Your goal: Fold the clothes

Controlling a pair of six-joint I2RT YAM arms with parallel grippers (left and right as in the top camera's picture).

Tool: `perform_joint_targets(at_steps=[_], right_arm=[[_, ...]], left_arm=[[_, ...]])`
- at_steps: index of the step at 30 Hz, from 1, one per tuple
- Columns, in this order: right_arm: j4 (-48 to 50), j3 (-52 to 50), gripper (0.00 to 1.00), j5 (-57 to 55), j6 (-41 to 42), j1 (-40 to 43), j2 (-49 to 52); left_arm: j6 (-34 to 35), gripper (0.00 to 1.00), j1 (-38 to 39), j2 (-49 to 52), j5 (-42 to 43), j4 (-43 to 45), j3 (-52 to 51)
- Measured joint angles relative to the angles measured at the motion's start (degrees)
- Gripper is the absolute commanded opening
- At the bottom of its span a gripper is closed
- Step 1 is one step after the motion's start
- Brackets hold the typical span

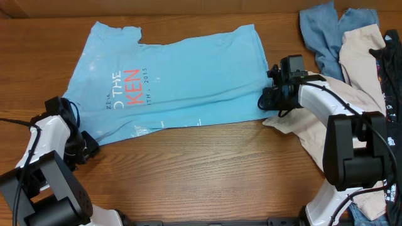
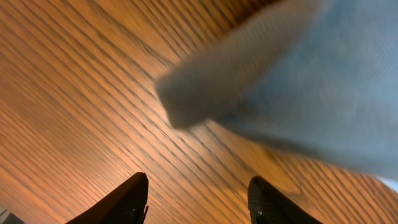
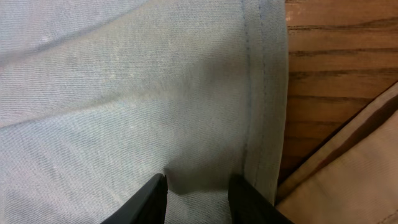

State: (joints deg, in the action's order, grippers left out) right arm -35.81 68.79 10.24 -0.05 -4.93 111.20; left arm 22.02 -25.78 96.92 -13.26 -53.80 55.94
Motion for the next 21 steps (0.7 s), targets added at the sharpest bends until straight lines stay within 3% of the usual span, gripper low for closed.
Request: perform_joint_targets(at_steps=[12,17,21], right_arm=[[-0.1,0.1,0.37,-0.2,0.0,0.0,0.0],[-0.1,0.1,0.37,-0.2,0.0,0.0,0.0],[-0.2,0.1,0.37,-0.2,0.0,0.0,0.0]], left_arm=[[0.3,0.53,0.0,0.0,-3.7,11.9,-2.9],[0.3,0.37,0.2,-0.3,-3.7,15.2,-5.7],[0.1,0.35,0.3,-0.3,-3.7,17.8,-6.1]])
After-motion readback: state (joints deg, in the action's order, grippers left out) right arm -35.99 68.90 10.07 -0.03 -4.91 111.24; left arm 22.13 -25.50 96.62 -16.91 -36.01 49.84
